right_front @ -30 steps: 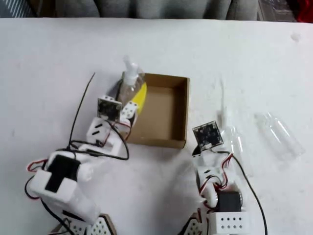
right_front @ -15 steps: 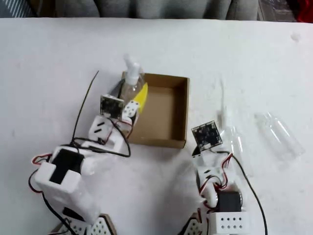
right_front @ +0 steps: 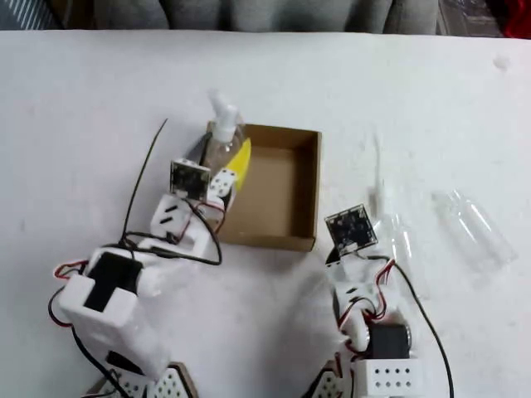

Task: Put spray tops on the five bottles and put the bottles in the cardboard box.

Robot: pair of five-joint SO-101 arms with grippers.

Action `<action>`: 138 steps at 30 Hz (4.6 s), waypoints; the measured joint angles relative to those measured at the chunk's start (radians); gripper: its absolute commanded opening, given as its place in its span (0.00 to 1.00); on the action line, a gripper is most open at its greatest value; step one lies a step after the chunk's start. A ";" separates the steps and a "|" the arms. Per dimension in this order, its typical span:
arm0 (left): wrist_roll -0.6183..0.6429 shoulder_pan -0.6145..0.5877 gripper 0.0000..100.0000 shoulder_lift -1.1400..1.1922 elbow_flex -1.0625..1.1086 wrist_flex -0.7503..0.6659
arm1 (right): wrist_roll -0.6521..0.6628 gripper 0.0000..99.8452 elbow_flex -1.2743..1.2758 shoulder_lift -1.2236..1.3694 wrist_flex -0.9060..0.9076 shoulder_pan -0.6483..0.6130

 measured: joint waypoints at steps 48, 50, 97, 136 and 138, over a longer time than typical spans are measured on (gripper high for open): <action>0.002 -0.009 0.26 -0.002 -0.021 0.169 | 0.000 0.01 0.000 0.000 0.000 0.000; 0.002 -0.011 0.26 -0.002 -0.021 0.169 | 0.000 0.01 0.000 0.000 -0.014 0.000; 0.002 -0.011 0.26 -0.635 0.110 0.795 | 0.003 0.01 0.015 0.000 -0.057 0.000; 0.002 -0.292 0.24 -1.350 0.258 2.038 | 0.003 0.01 0.023 0.000 -0.057 0.000; 0.002 -0.318 0.19 -1.350 0.276 2.038 | 0.003 0.01 0.023 0.000 -0.057 0.005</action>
